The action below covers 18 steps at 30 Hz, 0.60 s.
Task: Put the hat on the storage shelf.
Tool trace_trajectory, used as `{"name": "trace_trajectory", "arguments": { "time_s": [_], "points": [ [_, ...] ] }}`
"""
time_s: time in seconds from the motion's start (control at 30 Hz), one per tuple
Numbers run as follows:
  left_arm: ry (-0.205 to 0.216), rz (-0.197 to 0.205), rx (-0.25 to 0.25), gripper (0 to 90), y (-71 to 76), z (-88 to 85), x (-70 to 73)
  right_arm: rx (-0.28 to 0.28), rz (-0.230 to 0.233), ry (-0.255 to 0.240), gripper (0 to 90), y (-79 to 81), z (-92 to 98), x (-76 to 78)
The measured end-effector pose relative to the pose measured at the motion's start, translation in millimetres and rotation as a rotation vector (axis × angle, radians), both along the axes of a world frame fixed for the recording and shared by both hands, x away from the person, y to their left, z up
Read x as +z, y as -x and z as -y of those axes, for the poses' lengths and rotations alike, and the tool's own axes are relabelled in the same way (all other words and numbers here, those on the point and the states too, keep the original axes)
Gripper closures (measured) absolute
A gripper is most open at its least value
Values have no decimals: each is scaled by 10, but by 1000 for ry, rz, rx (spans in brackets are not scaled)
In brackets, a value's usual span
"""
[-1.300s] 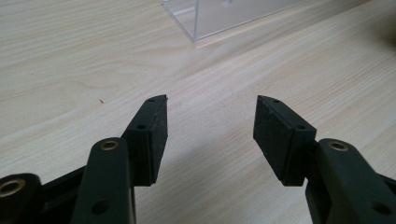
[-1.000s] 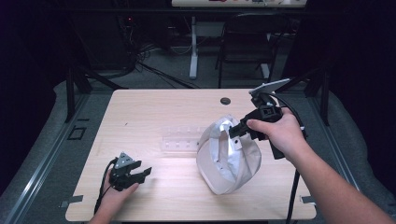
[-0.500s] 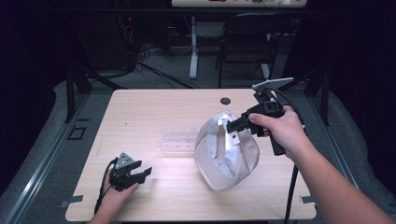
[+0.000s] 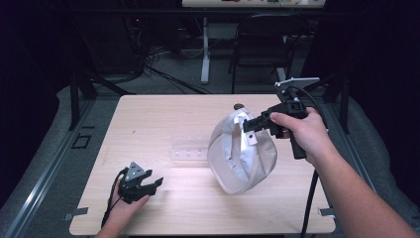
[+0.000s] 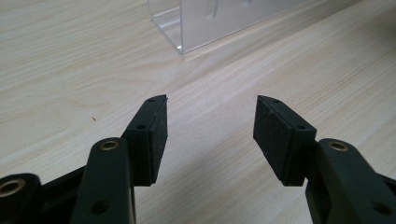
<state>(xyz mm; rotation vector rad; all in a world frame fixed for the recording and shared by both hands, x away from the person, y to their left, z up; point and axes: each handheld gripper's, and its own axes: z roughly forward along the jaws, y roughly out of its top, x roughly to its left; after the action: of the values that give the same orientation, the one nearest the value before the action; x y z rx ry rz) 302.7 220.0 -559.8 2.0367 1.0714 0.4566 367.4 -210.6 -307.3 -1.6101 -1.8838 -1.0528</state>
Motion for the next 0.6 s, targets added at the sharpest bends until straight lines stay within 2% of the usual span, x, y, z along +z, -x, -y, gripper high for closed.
{"name": "trace_trajectory", "arguments": {
  "time_s": [0.13,0.33,0.6],
  "points": [
    [41,5,-3,448,5,13,53,-22,20,-24,817,-18,31,40],
    [87,-6,-34,452,13,105,113,-39,26,-26,817,-87,83,56],
    [105,-1,-56,453,31,186,180,-55,31,-33,817,-153,120,68]
  ]
}}
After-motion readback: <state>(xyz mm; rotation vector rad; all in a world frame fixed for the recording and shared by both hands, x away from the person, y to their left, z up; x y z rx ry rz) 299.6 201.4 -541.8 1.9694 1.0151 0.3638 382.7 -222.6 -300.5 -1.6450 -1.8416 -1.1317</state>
